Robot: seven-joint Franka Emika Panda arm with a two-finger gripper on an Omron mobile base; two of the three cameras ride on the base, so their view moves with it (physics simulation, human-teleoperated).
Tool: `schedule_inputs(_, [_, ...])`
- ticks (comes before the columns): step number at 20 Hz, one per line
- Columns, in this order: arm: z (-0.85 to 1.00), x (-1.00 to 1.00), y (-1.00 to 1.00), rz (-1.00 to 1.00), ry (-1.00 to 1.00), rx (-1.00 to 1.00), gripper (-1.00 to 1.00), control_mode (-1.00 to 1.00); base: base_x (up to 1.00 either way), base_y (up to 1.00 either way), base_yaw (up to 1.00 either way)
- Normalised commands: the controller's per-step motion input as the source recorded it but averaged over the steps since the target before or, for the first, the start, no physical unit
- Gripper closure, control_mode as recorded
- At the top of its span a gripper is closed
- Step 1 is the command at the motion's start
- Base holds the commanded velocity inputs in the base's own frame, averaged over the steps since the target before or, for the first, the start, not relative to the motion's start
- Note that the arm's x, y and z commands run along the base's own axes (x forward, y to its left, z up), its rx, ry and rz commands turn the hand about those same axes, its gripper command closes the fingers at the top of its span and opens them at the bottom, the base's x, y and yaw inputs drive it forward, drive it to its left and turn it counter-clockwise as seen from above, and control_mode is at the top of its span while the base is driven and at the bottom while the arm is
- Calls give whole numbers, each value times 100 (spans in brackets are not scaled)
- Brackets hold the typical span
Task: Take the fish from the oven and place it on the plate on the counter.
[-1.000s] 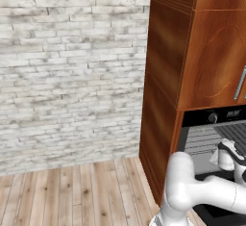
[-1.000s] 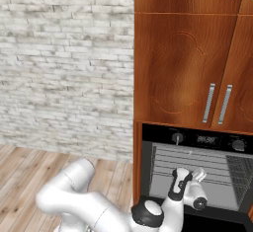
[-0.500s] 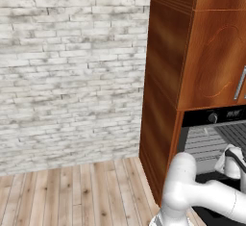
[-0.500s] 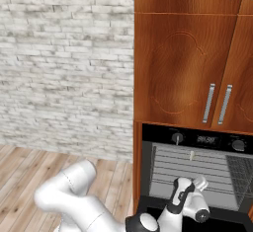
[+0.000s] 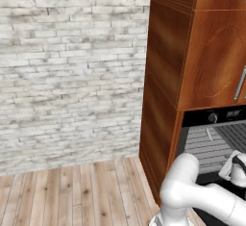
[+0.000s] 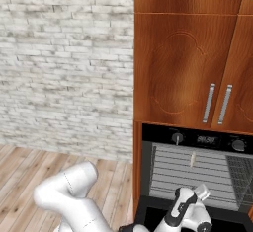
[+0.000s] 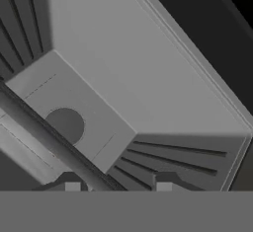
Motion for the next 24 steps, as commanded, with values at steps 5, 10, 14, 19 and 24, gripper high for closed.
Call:
schedule_inputs(5, [-25, -61, -15, 0, 0, 6, 100, -100, 0, 0, 0])
schedule_inputs(10, [-24, -62, -15, 0, 0, 6, 100, -100, 0, 0, 0])
schedule_inputs(14, [-26, -62, -17, 0, 0, 6, 100, -100, 0, 0, 0])
schedule_inputs(19, [-27, -70, -19, 0, 0, 6, 100, -100, 0, 0, 0])
schedule_inputs(24, [-28, -78, -20, 0, 0, 6, 100, -100, 0, 0, 0])
